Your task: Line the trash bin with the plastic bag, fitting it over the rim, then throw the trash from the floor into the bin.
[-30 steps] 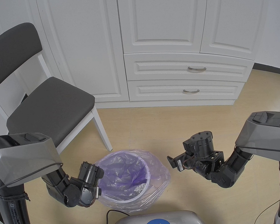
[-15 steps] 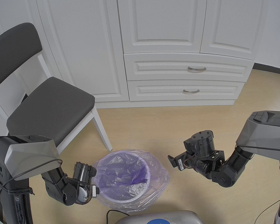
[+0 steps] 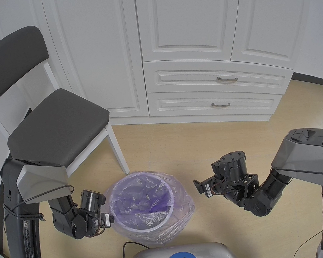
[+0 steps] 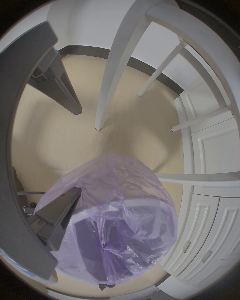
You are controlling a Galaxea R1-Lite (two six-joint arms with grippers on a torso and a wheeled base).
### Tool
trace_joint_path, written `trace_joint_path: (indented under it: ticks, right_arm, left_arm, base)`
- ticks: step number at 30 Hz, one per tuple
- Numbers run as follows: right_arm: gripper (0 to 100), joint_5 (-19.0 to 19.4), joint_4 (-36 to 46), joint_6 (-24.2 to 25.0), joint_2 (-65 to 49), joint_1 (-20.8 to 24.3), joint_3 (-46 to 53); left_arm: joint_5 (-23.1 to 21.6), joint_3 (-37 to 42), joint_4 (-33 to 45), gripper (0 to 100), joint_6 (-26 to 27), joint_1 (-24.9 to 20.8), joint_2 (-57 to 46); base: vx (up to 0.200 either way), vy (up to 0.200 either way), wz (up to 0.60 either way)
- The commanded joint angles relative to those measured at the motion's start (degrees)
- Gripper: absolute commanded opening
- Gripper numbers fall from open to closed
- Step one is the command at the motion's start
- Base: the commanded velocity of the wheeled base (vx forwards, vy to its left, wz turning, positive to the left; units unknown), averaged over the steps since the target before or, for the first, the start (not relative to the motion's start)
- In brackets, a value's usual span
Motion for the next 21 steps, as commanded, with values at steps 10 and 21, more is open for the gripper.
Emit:
trace_joint_path:
  ticks: [10,21]
  right_arm:
    - [100,-0.02,-0.02,-0.12,0.71,0.03,-0.01]
    - [100,0.07,-0.02,-0.03,1.23,0.03,-0.18]
  left_arm:
    - [-2.93,-5.26,0.37,100,0.23,3.89,2.52]
    - [-2.93,-13.96,0.81,100,-0.29,4.51,4.98]
  base:
    - [0.000,0.000,0.00]
    - [0.000,0.000,0.00]
